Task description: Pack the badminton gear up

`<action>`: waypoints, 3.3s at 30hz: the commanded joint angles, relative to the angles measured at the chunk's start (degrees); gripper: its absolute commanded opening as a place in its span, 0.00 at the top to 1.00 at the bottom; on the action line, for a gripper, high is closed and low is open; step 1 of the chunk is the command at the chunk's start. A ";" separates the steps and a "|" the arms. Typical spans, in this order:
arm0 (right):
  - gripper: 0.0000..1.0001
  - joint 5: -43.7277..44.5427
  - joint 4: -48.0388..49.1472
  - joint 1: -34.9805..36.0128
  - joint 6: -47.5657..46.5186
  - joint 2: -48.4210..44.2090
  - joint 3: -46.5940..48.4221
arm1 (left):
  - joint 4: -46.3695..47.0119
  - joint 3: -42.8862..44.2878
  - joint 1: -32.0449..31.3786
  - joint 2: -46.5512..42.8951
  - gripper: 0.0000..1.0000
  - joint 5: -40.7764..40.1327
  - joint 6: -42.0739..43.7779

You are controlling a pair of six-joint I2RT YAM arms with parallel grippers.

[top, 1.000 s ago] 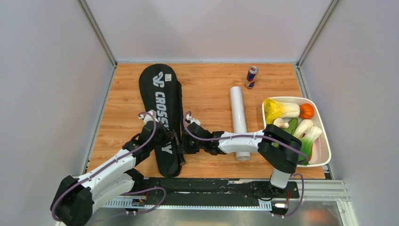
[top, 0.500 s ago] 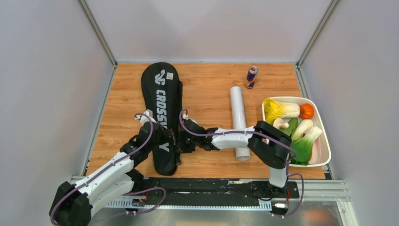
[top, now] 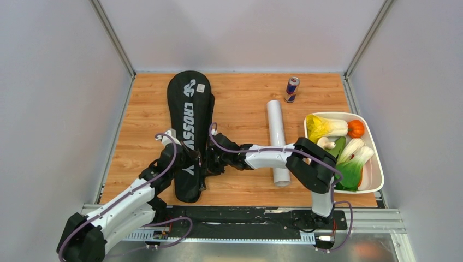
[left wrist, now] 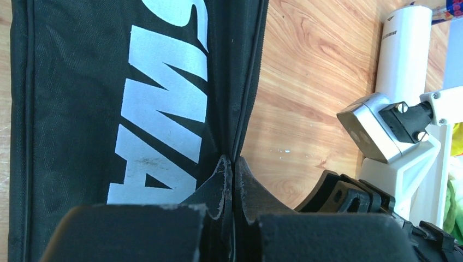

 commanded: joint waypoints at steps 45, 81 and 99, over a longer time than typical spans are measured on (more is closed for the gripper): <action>0.23 16.11 6.59 -9.07 -7.50 0.39 2.04 | -2.00 -1.12 -1.50 0.16 0.69 6.76 -3.80; 1.00 15.57 -1.16 -10.84 -31.55 -1.45 13.35 | -10.44 5.07 14.30 2.80 0.48 11.43 4.58; 1.00 43.85 -18.45 -1.16 -55.56 -3.65 25.84 | -17.22 24.99 16.29 3.17 0.44 14.81 13.66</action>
